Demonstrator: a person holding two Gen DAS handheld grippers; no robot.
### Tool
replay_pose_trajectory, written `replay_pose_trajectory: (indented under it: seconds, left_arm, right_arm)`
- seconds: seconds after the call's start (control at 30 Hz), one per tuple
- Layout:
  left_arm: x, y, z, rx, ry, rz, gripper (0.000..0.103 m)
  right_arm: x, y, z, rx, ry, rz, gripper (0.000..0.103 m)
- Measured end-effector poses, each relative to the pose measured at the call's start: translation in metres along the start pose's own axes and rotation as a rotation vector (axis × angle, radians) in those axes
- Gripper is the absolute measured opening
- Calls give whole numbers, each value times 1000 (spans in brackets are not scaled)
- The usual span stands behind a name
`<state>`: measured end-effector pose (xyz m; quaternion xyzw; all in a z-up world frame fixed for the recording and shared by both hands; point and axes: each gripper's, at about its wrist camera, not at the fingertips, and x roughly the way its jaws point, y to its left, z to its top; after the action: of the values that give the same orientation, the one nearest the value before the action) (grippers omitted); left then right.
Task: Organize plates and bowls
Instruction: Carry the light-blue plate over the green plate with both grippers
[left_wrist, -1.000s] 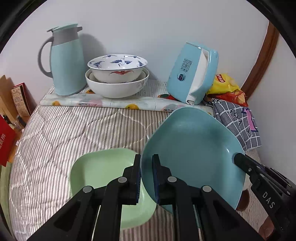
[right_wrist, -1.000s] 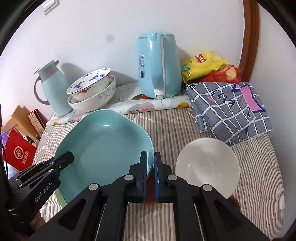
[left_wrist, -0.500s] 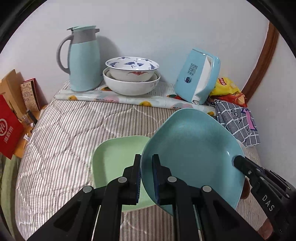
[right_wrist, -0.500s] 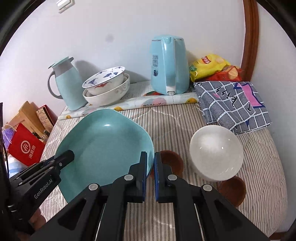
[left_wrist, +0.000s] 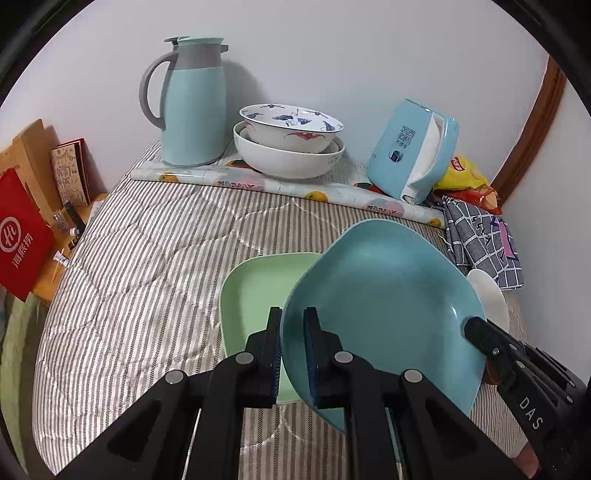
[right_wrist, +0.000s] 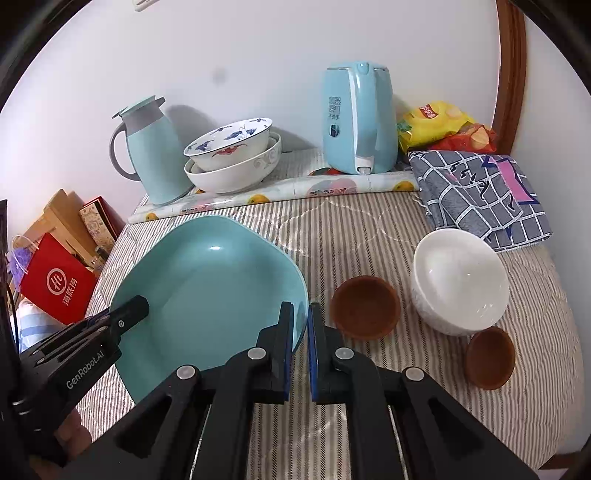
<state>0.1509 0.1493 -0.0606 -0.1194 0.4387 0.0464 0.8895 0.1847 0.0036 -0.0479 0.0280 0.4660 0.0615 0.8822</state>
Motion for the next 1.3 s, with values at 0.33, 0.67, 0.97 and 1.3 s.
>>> replay_pose_trajectory:
  seconds: [0.33, 0.67, 0.97, 1.3]
  left_arm:
    - [6, 15, -7, -9, 20, 6, 12]
    - [22, 24, -13, -16, 59, 9, 12]
    - [40, 31, -20, -18, 97, 13, 12]
    - [55, 41, -19, -27, 116, 27, 12]
  right_arm:
    - [9, 14, -9, -9, 14, -11, 7]
    - [25, 20, -19, -26, 55, -17, 8]
    - [44, 20, -28, -32, 99, -17, 8]
    - [63, 26, -34, -43, 137, -10, 8]
